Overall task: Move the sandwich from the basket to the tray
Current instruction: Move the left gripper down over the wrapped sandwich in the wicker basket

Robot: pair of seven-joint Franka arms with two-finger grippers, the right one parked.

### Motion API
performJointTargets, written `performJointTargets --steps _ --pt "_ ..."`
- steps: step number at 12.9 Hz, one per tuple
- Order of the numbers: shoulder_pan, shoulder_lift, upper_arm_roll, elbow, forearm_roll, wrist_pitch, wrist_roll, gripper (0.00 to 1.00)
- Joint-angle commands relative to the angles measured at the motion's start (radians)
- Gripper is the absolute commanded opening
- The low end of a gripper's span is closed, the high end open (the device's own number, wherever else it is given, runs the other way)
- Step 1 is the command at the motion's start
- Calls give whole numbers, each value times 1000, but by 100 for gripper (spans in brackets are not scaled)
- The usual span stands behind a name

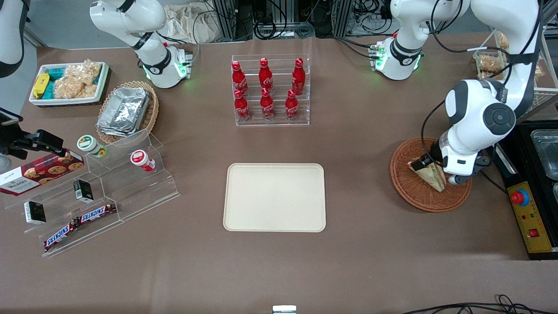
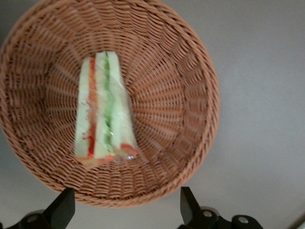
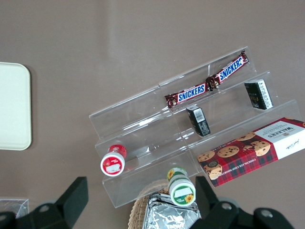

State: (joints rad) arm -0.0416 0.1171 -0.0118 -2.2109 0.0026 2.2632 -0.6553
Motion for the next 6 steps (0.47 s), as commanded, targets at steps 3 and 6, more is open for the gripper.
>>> performJointTargets --steps 3,6 --pt "2 56 47 3 54 41 -40 99" --pt "2 172 85 -3 54 180 -41 98"
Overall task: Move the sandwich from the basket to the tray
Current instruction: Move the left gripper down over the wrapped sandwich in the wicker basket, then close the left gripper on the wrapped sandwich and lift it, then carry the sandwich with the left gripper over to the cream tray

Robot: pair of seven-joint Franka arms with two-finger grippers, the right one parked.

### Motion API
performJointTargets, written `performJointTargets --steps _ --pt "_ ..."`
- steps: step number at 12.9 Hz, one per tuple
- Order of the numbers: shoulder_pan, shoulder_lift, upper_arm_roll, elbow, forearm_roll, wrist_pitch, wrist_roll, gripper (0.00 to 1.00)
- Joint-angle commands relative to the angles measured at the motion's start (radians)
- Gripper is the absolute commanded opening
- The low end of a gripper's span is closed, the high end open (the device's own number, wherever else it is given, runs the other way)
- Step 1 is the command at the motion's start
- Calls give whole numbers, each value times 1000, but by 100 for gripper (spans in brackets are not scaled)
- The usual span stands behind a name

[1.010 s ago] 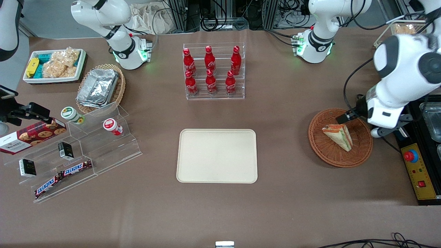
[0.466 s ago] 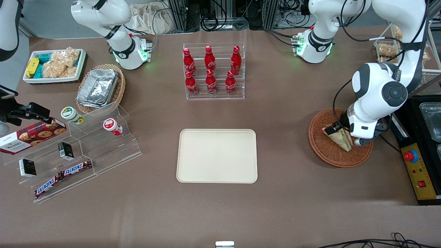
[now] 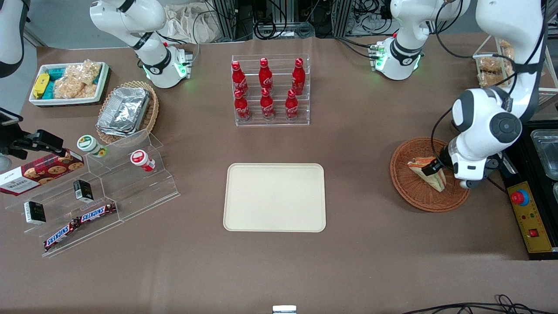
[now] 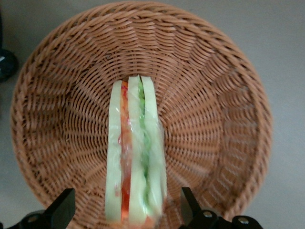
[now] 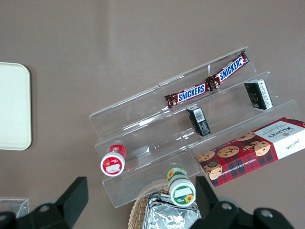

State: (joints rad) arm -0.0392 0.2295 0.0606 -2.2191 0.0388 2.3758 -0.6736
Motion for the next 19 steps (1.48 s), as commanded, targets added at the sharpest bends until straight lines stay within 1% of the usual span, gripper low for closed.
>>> performJointTargets --steps 1,2,4,5,7,8,9,11,14,16,19 --pt "-1 73 19 7 16 81 -26 81" --pt "-1 80 19 9 13 85 -30 56" --pt "-2 100 18 12 3 101 -31 15" --pt "-5 103 16 13 6 103 -29 0" --pt "-13 61 12 15 7 80 -12 0" --pt "-14 13 10 19 9 41 -9 0" --pt "-16 -36 5 44 12 -40 6 0" --pt "-18 -113 -60 113 7 -232 68 0" --pt "-19 -127 -149 223 6 -404 74 0" --pt "-19 -125 -215 260 3 -409 74 0" --pt "-19 -90 -358 309 1 -392 71 0"
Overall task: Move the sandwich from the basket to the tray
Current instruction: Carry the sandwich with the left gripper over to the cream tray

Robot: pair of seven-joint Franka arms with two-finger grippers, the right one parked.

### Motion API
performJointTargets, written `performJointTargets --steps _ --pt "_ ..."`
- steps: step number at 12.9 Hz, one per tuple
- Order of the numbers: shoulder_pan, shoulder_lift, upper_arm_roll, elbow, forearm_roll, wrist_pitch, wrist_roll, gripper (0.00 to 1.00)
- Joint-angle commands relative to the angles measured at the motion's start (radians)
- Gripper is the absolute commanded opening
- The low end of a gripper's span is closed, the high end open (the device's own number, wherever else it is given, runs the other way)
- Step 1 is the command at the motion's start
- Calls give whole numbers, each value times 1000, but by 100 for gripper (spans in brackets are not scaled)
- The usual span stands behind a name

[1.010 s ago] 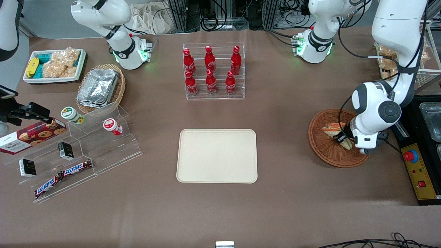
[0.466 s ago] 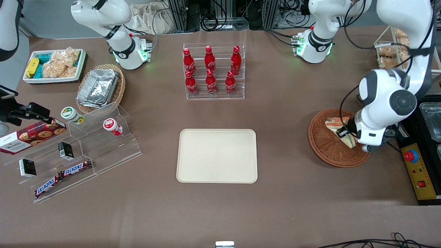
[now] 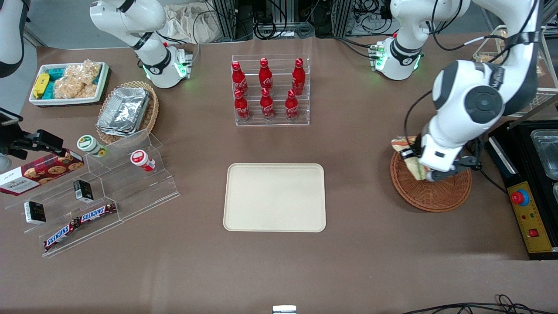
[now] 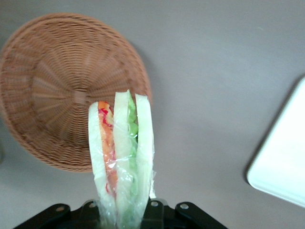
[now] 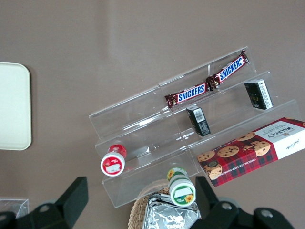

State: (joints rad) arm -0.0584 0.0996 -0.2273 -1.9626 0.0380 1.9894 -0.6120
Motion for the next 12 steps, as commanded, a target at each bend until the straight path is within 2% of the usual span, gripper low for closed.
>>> performJointTargets --steps 1,3,7,8,10,12 --pt "0 72 -119 71 3 14 9 0" --pt "-18 152 -182 102 16 113 -11 0" --pt "-112 302 -182 157 23 281 -35 0" --pt "-112 316 -182 156 25 285 -38 0" --pt "-84 260 -176 122 23 228 -40 0" --pt "18 206 -176 111 22 94 -104 0"
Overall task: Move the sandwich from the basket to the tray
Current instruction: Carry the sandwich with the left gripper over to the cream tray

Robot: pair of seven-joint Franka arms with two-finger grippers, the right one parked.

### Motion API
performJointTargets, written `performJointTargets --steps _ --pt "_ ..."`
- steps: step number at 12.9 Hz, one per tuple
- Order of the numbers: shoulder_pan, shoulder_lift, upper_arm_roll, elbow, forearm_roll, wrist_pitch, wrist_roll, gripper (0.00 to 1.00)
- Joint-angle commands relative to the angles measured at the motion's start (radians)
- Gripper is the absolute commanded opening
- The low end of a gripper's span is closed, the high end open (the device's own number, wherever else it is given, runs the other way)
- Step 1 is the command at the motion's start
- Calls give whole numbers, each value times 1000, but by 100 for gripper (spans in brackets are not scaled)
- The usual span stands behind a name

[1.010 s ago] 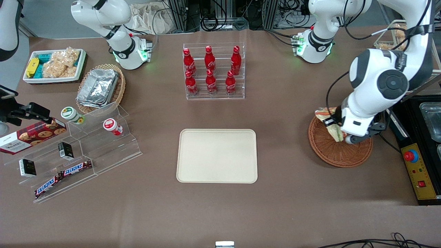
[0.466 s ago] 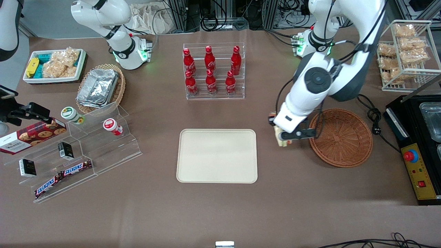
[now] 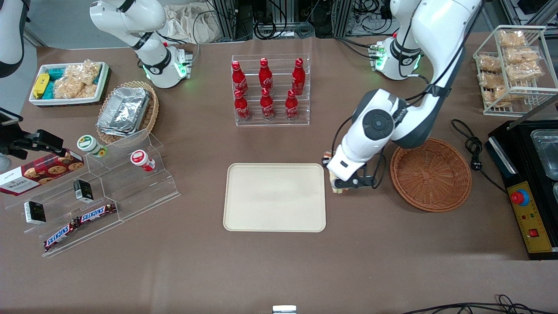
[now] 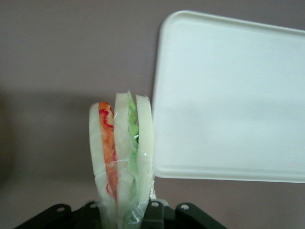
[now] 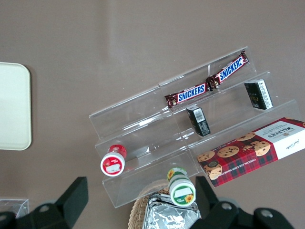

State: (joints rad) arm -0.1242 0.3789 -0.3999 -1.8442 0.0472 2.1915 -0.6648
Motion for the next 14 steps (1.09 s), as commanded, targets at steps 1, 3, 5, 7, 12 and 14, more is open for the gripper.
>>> performJointTargets --steps 1,3,5,7,12,14 --pt "145 -113 -4 -32 13 -164 -65 0" --pt "283 -190 -5 -105 16 -196 -53 0" --pt "319 -216 -5 -142 17 -191 31 0" --pt "310 -201 -7 -141 17 -177 33 0" --pt "83 -63 -11 -35 25 -20 -27 0" --pt "10 30 -11 60 87 -13 -56 0"
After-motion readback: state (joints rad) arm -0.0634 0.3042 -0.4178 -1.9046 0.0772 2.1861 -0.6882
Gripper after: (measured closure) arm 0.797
